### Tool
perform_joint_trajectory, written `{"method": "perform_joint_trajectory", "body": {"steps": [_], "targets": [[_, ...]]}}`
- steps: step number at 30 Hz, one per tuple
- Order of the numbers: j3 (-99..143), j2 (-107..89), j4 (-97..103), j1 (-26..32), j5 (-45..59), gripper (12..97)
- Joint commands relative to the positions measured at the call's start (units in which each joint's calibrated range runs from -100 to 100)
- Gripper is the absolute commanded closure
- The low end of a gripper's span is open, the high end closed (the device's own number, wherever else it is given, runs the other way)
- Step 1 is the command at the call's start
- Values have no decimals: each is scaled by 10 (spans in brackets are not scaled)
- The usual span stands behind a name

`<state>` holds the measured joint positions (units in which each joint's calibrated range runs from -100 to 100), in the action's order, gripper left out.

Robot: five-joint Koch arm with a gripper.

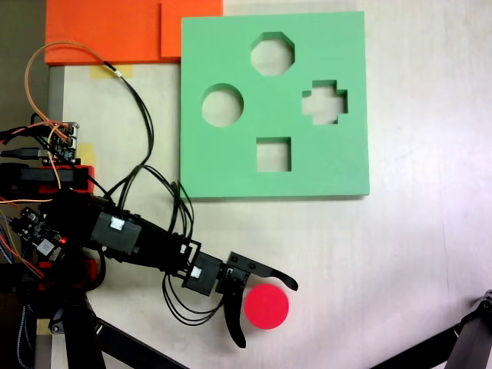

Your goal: Put the cylinder block into the corresponding hole

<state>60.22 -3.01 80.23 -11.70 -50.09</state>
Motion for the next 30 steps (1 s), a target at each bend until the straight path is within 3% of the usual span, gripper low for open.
{"method": "perform_joint_trajectory", "body": {"steps": [1, 3, 9, 11, 14, 18, 25, 30], "targets": [[-18, -3, 50, -3, -6, 265], [-19, -2, 50, -3, -6, 272], [-35, 16, 50, -6, -6, 399], [-35, 16, 49, -6, -6, 505], [-38, 18, 48, -3, -6, 591], [-44, 26, 48, 2, -6, 596], [-40, 29, 48, 1, -6, 703], [-34, 26, 48, 3, -6, 705]]}}
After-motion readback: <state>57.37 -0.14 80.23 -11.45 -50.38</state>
